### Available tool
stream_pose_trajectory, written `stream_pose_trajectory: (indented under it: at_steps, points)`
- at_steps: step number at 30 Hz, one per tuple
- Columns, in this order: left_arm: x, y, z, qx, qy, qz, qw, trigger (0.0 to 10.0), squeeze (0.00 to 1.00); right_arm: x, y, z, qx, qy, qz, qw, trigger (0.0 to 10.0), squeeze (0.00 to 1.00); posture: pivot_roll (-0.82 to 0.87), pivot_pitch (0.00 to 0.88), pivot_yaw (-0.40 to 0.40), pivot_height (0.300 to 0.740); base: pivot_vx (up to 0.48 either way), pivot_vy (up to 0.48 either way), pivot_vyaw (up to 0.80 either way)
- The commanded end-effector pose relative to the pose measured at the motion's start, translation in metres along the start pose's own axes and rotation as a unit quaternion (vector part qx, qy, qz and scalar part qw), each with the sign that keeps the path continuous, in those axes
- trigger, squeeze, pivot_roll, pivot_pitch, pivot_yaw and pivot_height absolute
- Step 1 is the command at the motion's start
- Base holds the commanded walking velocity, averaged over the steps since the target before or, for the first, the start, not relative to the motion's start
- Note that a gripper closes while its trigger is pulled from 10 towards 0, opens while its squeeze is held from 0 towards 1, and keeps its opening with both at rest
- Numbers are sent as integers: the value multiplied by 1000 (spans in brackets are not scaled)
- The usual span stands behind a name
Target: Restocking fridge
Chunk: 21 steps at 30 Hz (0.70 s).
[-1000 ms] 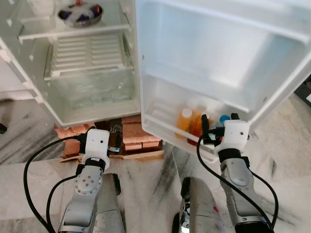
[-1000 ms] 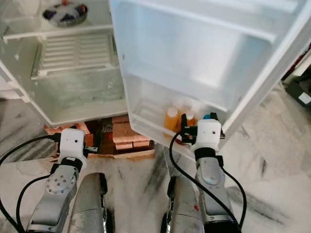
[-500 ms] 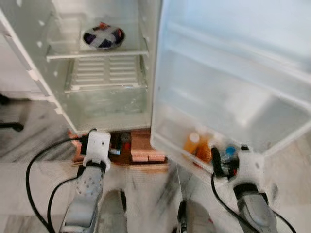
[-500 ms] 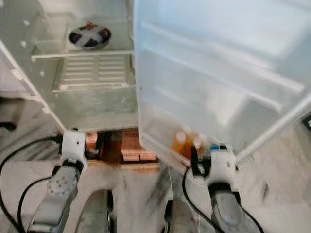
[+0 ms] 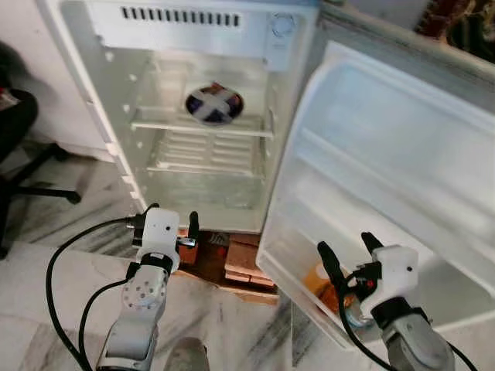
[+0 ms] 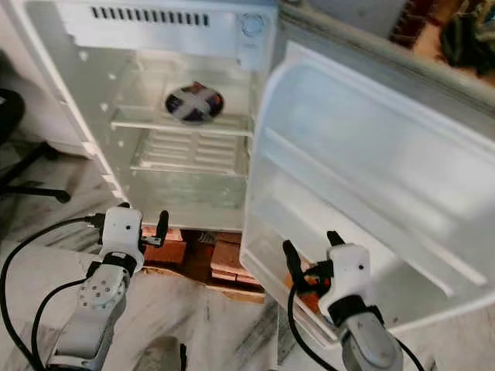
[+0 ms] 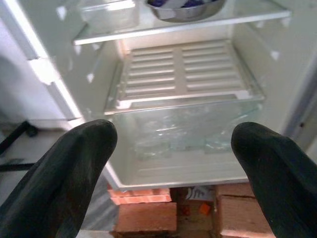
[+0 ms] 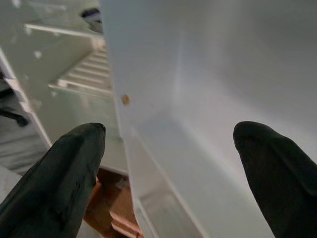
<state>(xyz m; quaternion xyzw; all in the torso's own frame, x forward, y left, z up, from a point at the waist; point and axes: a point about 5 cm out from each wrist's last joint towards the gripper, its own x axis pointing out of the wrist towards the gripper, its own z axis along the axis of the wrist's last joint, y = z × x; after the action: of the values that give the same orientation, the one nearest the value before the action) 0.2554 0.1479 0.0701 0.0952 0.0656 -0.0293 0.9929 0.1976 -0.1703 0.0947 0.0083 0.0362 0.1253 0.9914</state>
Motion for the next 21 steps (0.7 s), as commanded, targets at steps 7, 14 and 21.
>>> stream_pose_trajectory:
  at_steps: [7,14,21]
  points:
    - [2,-6,0,1,4,-10,1000,10000,0,6,3,1,24,-5,-12,1000,10000,0,115,64,-35,740,0,0,0]
    - [4,-8,1,3,5,-14,1000,10000,0,19,-2,1,17,-1,-42,999,10000,0,109,68,-25,740,-80,0,0]
    - [5,-9,1,6,4,-17,1000,10000,0,35,-1,5,-4,-9,-67,998,10000,0,109,72,-20,740,-283,0,0]
